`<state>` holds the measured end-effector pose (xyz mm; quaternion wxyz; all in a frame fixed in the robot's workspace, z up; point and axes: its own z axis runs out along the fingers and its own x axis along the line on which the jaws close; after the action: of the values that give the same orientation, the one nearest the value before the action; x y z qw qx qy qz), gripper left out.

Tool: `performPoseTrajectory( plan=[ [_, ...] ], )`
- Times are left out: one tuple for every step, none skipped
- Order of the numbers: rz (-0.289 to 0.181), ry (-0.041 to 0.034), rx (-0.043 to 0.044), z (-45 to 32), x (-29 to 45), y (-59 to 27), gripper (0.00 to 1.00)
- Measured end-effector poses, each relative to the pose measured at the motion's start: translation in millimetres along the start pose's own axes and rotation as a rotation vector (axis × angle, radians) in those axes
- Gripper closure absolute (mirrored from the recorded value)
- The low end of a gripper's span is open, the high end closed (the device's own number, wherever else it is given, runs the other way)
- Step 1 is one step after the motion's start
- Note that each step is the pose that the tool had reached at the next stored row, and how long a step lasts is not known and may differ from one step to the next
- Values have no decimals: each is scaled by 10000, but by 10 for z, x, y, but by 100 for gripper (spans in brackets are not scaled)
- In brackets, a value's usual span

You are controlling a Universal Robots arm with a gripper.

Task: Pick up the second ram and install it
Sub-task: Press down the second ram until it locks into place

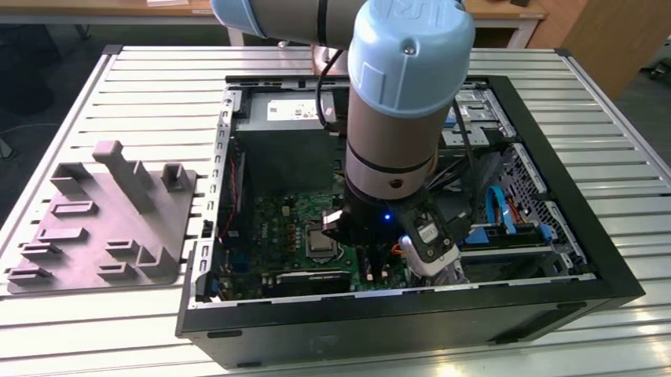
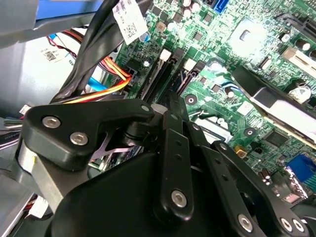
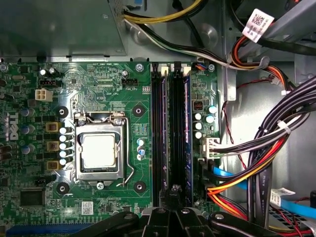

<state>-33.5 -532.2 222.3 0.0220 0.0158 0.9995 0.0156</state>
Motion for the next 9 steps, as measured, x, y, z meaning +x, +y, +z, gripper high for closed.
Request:
performPoseTrajectory(
  plan=[
    [0,0,1,0,0,0,90],
    [0,0,0,2,0,0,90],
    [0,-1,-4,8,0,1,90],
    [0,-2,-6,17,0,1,90],
    [0,-1,-2,25,1,0,90],
    [-1,1,2,28,1,-1,90],
    [0,1,4,29,1,-1,90],
    [0,2,5,31,1,-2,90],
    [0,1,3,35,2,-2,90]
  ],
)
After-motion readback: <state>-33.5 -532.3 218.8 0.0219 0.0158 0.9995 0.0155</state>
